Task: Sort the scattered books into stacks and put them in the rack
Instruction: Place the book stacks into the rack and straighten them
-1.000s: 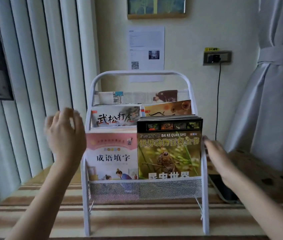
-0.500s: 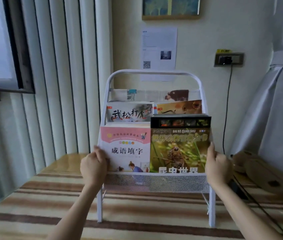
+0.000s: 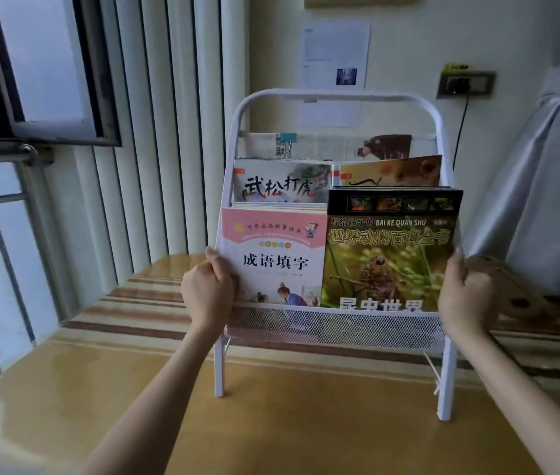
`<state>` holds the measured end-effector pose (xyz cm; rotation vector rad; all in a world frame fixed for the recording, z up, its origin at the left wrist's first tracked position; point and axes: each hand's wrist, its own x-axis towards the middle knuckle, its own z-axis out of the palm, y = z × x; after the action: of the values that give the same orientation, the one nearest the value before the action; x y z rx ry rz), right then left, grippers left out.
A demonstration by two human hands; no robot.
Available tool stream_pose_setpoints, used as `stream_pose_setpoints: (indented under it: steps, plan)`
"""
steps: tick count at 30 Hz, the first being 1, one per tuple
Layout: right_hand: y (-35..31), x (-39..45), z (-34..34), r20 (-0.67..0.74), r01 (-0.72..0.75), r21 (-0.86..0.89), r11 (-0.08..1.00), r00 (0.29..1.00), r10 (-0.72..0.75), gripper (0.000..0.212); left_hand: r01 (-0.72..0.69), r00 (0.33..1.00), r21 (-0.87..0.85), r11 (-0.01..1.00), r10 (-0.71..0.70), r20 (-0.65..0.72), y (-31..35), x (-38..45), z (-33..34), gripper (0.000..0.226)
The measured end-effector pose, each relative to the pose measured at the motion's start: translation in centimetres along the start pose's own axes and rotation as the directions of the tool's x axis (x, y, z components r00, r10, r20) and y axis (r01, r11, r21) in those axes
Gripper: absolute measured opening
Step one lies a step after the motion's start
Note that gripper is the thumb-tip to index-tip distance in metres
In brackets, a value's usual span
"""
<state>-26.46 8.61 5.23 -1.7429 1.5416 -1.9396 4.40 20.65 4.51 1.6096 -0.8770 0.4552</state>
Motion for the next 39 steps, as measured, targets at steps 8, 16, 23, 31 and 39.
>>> stream_pose_setpoints:
  steps: [8,16,23,31,39]
  plan:
    - [-3.6,-0.2,-1.6,-0.236,0.151,-0.011,0.988,0.960,-0.149,0.023,0.022,0.998,0.133,0.991,-0.015,-0.055,0.6,-1.0,-1.1,0.036]
    - [-15.2,5.2,1.9,0.231,0.723,-0.363,0.587,0.681,-0.695,0.057,-0.565,0.809,0.088,0.820,0.572,-0.136,10.7,0.2,0.8,0.036]
    - [-13.8,6.2,3.7,0.195,0.765,-0.370,0.528,0.619,-0.761,0.067,-0.622,0.751,0.304,0.722,0.660,-0.031,12.3,1.6,5.1,0.038]
    - [-12.9,5.8,4.6,0.206,0.747,-0.226,0.625,0.664,-0.719,0.054,-0.646,0.697,0.332,0.688,0.708,-0.111,11.7,1.7,5.7,0.040]
    - [-13.2,6.6,4.0,0.315,0.721,-0.359,0.593,0.691,-0.650,0.066,-0.636,0.693,0.339,0.693,0.706,-0.143,11.7,1.7,5.9,0.042]
